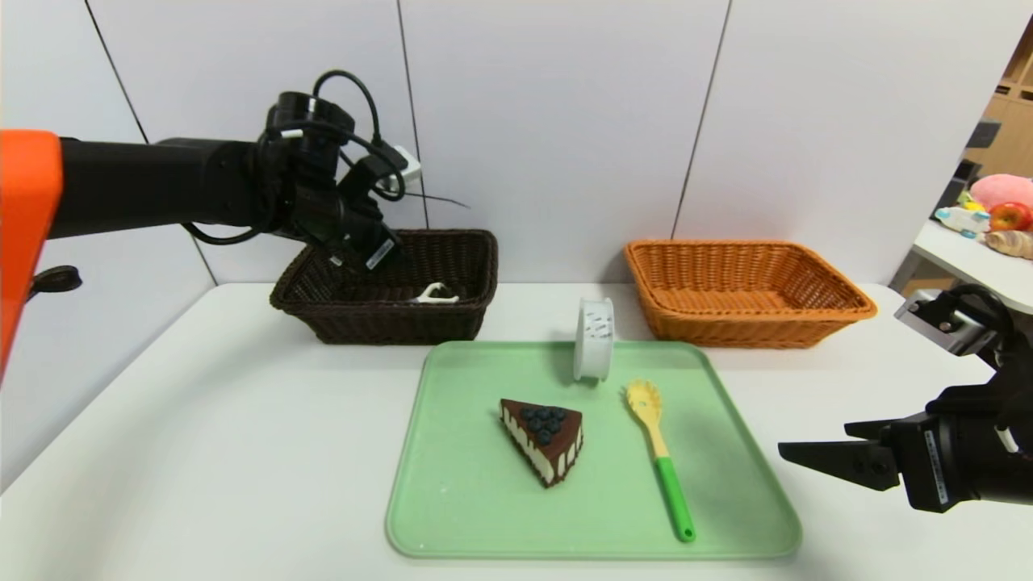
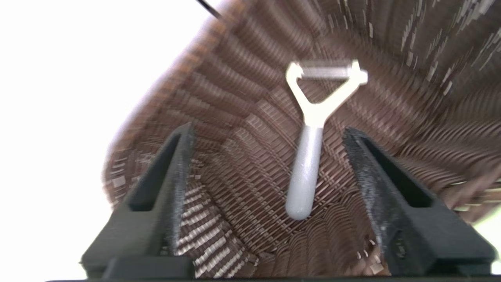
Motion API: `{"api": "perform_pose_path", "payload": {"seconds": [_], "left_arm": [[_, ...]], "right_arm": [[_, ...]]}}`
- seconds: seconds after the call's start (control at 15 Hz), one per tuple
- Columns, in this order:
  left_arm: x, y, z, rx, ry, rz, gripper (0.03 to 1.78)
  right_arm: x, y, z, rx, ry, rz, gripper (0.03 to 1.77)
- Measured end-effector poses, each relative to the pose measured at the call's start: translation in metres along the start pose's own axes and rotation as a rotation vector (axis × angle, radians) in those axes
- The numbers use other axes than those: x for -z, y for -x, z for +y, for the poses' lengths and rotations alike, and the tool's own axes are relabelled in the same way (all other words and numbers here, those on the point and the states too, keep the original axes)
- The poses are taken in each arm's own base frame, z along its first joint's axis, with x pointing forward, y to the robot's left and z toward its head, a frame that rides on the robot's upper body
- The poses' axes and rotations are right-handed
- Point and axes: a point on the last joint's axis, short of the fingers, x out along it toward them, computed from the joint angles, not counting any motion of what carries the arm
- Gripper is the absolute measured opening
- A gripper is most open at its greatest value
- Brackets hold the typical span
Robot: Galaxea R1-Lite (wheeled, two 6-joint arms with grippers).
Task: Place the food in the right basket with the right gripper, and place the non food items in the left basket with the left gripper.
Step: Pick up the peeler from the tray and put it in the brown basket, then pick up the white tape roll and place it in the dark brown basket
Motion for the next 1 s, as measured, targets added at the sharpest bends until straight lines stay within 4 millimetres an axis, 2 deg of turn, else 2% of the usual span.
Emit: {"api": "perform_pose_path", "payload": {"seconds": [0.2,0.33,0.6,0.8,1.0], "left_arm": [[-0.014,0.042,0.005,0.01,0.142,0.01,1.48],[-0.022,0.069,-0.004,0.031,0.245,-0.004,1.53],[-0.021,0.102,-0.046,0.131,0.354,0.022,1.6],[-0.022,0.122,-0.088,0.244,0.404,0.043,1.63],[-0.031,0.135,-0.131,0.368,0.392,0.045,1.66]], "right_arm": [[-0.001,0.004,0.0,0.001,0.002,-0.017,1.7],[-0.001,0.006,0.001,0.003,0.005,-0.027,1.7],[-0.001,0.008,0.002,0.002,0.007,-0.034,1.7],[-0.001,0.01,0.002,0.002,0.009,-0.04,1.7],[-0.001,0.01,0.002,0.001,0.01,-0.044,1.7]]}}
